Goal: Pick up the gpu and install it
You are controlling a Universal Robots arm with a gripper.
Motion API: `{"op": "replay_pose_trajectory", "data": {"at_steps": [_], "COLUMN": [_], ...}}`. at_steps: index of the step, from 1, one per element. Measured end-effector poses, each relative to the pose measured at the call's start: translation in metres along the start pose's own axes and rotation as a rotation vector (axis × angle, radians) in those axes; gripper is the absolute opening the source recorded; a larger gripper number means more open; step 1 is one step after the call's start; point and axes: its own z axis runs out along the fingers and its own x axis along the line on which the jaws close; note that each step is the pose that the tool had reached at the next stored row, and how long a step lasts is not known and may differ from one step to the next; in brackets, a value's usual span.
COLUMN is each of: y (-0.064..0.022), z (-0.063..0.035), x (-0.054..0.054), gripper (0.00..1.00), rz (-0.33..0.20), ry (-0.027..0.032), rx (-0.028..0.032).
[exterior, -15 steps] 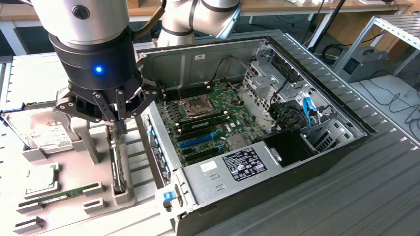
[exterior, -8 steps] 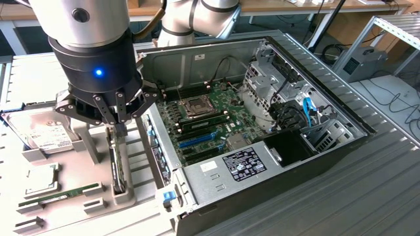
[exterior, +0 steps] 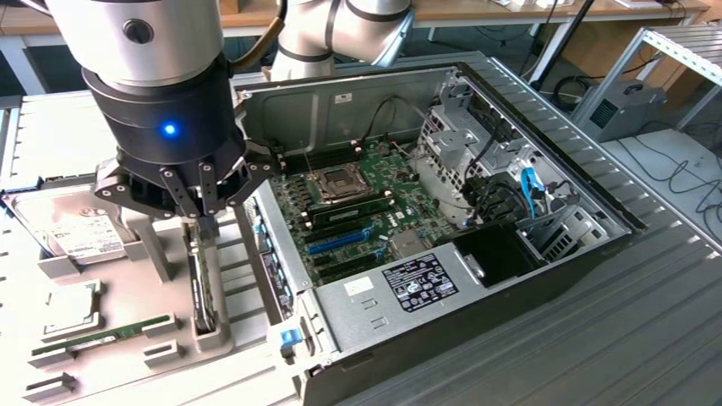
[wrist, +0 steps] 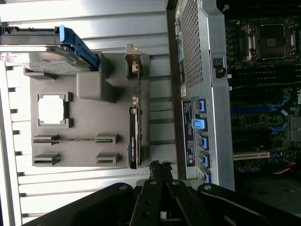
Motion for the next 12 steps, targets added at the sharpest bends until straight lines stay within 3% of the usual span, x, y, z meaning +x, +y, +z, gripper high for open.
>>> {"op": "replay_pose_trajectory", "data": {"at_steps": [12], "y": [-0.0062], "z": [0.0005], "x": [0.0006], "gripper": [0.11], "rz": [0.0], "ry": [0.0], "rx": [0.0]}}
